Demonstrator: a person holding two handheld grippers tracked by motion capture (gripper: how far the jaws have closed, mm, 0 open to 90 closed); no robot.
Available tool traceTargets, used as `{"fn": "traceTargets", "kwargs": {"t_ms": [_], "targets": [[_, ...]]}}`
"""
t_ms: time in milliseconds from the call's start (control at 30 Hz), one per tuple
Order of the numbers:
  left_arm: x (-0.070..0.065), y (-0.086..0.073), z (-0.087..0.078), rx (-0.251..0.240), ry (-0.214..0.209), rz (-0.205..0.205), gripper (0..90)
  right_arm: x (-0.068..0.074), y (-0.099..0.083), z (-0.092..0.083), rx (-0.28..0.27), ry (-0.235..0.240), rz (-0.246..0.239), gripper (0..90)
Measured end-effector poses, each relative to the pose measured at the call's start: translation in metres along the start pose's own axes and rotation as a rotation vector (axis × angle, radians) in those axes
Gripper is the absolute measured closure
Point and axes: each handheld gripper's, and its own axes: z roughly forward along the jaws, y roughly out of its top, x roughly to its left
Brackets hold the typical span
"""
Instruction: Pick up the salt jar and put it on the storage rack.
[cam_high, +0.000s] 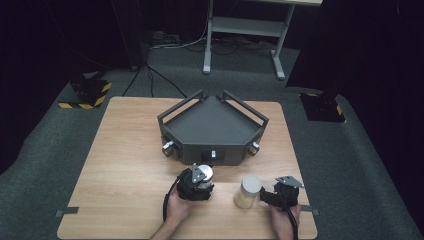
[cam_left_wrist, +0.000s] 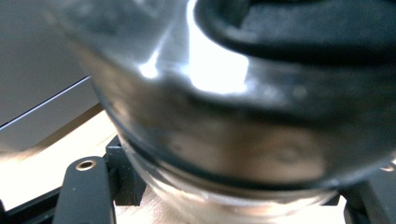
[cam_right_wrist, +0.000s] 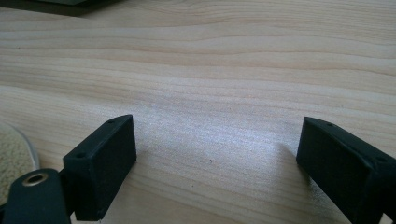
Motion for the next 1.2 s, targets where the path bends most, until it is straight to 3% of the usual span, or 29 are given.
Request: {"fn": "traceTargets", "kwargs": {"t_ms": [533, 633, 800, 967, 1200], "targets": [[0.004, 0.016, -0.018, -0.019, -0.043, 0.036, 30.6, 0.000, 0.000, 0.000, 0.000, 0.000, 0.000, 11.8], [0.009, 0.025, -0.027, -0.019, -0.060, 0.047, 30.6, 0.000, 0.000, 0.000, 0.000, 0.000, 0.000, 11.8], [0.020, 0.037, -0.040, -0.026, -0.087, 0.030, 30.6, 0.000, 0.000, 0.000, 0.000, 0.000, -0.001, 11.8], [0.027, 0.053, -0.052, -0.024, -0.078, 0.057, 30.6, 0.000, 0.000, 0.000, 0.000, 0.000, -0.001, 11.8], [0.038, 0.073, -0.063, -0.033, -0.088, 0.063, 30.6, 0.000, 0.000, 0.000, 0.000, 0.000, 0.000, 11.8]]}}
